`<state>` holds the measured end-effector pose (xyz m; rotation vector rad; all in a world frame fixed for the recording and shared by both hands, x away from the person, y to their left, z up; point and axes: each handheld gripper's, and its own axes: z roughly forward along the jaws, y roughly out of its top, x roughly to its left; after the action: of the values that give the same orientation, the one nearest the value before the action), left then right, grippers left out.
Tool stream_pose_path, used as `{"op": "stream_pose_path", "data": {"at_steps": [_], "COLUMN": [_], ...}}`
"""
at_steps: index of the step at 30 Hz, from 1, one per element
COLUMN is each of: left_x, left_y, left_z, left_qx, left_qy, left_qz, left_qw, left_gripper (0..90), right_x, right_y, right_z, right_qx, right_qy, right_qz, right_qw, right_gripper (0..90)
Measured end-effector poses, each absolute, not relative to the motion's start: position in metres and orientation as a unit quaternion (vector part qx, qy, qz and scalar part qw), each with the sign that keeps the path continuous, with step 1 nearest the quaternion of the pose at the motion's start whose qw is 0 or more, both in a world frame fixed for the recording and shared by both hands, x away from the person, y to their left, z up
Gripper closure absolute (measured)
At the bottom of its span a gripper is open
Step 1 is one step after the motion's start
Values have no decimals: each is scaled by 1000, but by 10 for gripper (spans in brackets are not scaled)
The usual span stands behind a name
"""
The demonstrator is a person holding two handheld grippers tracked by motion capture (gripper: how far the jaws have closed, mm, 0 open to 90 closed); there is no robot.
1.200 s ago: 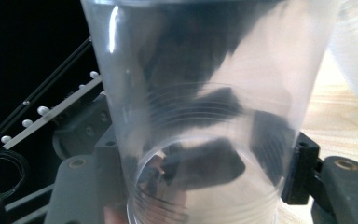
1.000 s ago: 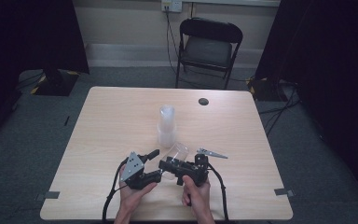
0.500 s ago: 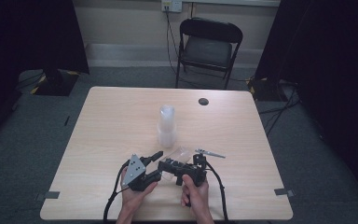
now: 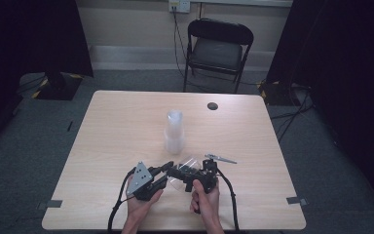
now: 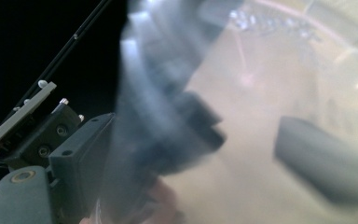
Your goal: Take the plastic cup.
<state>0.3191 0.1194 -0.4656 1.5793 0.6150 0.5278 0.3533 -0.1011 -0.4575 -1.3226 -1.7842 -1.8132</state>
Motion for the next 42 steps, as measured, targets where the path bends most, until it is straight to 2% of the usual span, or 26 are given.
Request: {"op": "stream_pose_path", "data": {"at_steps": [6, 18, 42], "left_x": [319, 316, 323], "left_y": [121, 122, 139], "left_z": [-467, -470, -468], "left_qx": [693, 697, 676], "left_qy": [266, 258, 282], "left_qz": [224, 205, 191], "left_qw": [632, 637, 653], "left_gripper": [822, 854, 869], "right_x": [353, 352, 348], "right_y": [-106, -109, -119], "right_z": [-452, -447, -437], "right_qx": [-459, -451, -440], "right_qy": [-619, -622, -617], "right_qz": [-629, -635, -649], "right_qw": [105, 77, 62], "right_gripper": [127, 122, 130]}}
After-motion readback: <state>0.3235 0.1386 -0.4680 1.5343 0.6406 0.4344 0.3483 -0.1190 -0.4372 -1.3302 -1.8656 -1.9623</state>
